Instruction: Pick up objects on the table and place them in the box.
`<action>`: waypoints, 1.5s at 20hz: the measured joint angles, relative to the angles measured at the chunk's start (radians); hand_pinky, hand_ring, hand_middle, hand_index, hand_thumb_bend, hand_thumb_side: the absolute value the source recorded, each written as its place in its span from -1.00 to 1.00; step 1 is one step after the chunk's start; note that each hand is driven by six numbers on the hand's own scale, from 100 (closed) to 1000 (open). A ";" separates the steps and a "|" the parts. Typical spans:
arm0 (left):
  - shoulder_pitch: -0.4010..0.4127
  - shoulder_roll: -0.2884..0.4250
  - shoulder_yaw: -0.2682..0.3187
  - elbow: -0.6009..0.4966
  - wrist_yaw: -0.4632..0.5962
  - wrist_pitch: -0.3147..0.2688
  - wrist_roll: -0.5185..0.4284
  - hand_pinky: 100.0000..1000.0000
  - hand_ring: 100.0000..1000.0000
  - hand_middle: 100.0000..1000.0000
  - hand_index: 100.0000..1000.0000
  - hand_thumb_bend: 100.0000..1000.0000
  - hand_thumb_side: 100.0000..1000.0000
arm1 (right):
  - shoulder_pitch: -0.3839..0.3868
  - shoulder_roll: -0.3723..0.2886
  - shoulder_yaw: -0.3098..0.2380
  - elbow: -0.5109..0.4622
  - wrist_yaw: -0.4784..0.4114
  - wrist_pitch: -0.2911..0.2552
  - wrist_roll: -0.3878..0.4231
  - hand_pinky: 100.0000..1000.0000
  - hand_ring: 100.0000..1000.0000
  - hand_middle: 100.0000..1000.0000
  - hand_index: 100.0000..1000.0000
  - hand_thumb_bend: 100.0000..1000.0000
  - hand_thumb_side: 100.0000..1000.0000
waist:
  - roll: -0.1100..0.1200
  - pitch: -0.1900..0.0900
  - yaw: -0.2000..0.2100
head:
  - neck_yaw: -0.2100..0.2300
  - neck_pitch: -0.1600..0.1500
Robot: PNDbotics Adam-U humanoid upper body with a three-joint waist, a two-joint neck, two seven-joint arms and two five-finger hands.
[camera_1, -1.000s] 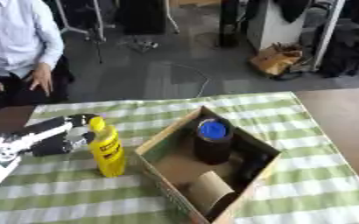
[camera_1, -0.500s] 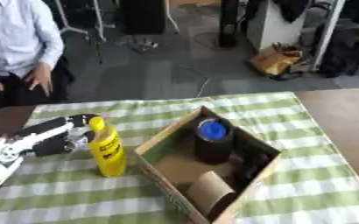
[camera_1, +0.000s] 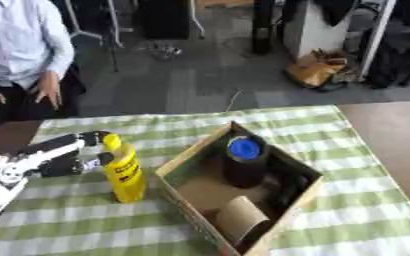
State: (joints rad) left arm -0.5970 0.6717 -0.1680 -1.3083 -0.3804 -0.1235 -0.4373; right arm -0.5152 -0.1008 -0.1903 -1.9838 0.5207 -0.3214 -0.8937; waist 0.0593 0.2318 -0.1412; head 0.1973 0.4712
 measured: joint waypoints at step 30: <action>-0.033 0.028 -0.004 -0.042 -0.055 0.040 -0.021 1.00 1.00 1.00 1.00 -0.40 1.00 | 0.005 0.000 0.006 0.000 -0.003 0.000 0.000 0.54 0.40 0.29 0.10 -1.00 1.00 | 0.007 0.000 0.006 | 0.004 -0.007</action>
State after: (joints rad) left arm -0.6304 0.6999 -0.1725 -1.3506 -0.4351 -0.0839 -0.4581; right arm -0.5101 -0.1008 -0.1842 -1.9838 0.5175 -0.3214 -0.8937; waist 0.0661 0.2318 -0.1352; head 0.2008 0.4640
